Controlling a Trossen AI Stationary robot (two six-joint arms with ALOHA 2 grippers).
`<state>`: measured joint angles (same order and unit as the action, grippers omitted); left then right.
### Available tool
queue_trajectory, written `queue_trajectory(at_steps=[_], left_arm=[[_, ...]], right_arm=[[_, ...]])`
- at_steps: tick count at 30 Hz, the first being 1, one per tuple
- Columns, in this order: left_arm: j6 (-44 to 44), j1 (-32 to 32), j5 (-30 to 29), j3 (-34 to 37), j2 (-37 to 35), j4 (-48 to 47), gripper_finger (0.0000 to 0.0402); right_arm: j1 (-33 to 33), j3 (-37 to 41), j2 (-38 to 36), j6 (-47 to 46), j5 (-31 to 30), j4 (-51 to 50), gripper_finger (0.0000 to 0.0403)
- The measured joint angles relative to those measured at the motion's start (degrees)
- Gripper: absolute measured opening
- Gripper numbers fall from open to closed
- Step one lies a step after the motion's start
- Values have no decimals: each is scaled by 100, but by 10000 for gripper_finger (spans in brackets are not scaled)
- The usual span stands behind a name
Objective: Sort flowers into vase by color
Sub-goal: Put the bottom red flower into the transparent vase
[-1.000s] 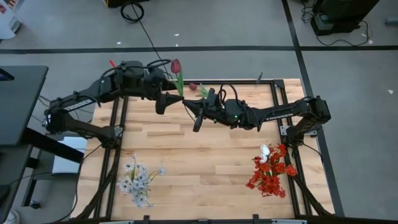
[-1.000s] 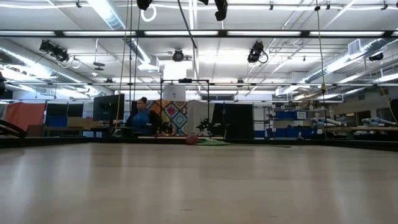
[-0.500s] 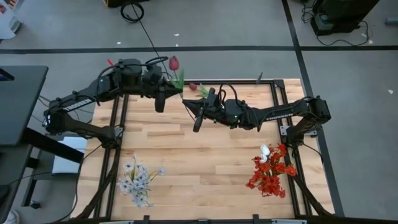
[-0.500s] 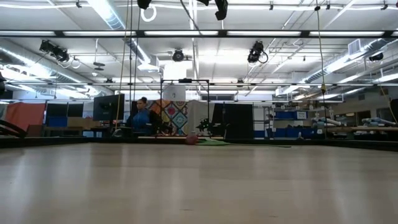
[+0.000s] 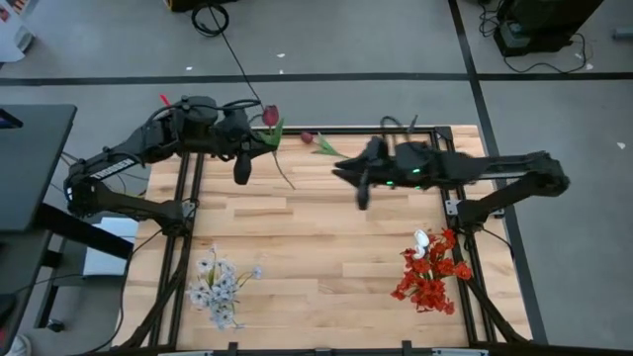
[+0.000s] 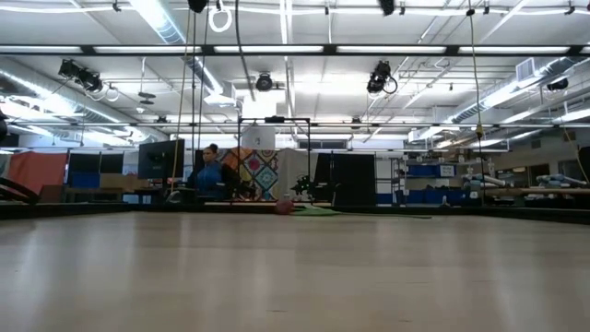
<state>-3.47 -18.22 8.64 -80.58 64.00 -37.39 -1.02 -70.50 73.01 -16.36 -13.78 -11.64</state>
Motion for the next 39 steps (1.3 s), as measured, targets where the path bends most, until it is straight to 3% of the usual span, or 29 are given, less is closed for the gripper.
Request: queue_trajectory(at_steps=[7, 13, 18, 21, 27, 39], left_arm=[[3, 0, -176, 0, -256, -124, 8], [-95, 7, -274, -4, -413, -21, 8], [-138, 7, -272, -4, -458, -126, 8], [157, 7, 18, -4, -454, -328, 8], [163, 87, 166, -4, -454, -836, 8], [160, 181, 164, -4, -454, -888, 8]], right_arm=[[-213, 0, -1131, 2, -15, -1280, 69], [-338, 609, -2003, 2, 149, -1343, 51], [-341, 1135, -2755, -153, 238, -1352, 70], [-341, 1316, -3062, -166, 340, -1365, 92], [-343, 1504, -3384, -207, 341, -1365, 122], [-343, 1504, -3379, -166, 178, -1364, 122]])
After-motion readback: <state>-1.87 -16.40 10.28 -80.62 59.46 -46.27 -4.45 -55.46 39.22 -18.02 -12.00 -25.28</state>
